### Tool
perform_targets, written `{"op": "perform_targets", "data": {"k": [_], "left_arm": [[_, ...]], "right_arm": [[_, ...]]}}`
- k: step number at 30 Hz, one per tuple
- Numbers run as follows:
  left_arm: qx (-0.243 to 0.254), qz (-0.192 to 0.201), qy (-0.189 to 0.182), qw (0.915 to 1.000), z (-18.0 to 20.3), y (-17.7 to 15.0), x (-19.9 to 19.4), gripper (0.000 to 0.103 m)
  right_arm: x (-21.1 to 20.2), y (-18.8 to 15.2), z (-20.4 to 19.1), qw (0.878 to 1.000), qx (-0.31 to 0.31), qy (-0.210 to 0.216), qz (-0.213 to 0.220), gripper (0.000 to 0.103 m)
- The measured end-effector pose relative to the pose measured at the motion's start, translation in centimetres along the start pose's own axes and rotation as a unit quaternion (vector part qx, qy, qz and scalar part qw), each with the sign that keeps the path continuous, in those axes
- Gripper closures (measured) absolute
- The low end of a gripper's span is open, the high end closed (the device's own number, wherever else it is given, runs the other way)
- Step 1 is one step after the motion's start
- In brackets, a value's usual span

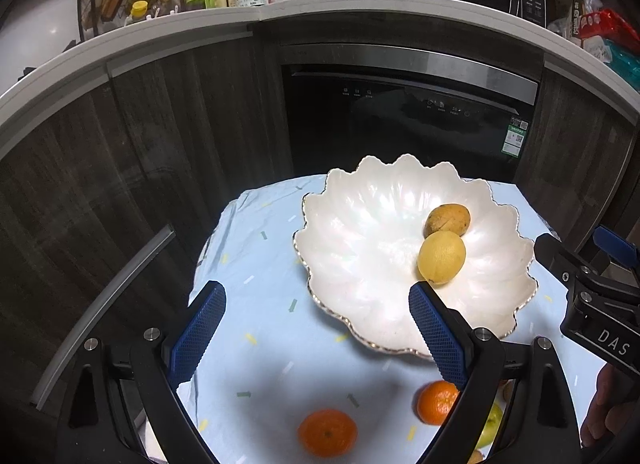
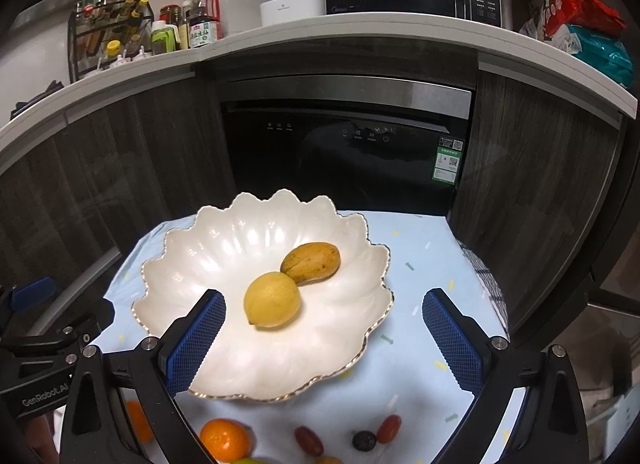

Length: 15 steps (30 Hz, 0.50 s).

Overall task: Organize fruits
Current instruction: 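Withdraw both grippers from the bowl toward the remaining fruits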

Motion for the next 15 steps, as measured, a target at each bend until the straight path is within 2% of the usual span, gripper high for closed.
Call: {"op": "perform_targets", "data": {"k": [15], "left_arm": [[0.014,0.016,0.006,0.9997,-1.2,-2.1,-3.3,0.009]], "right_arm": [[-3.2,-1.9,-1.6,1.0,-0.021,0.015,0.007,0.003]]}}
Point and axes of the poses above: each gripper's, at about its wrist camera, not at the fingertips, and x roughly the way its jaws point, z to its right, y to its top, the point moved 6 cm from there along x, roughly the way its jaws point, and after that the axes turned 9 degrees about z, right-handed, at the moved point
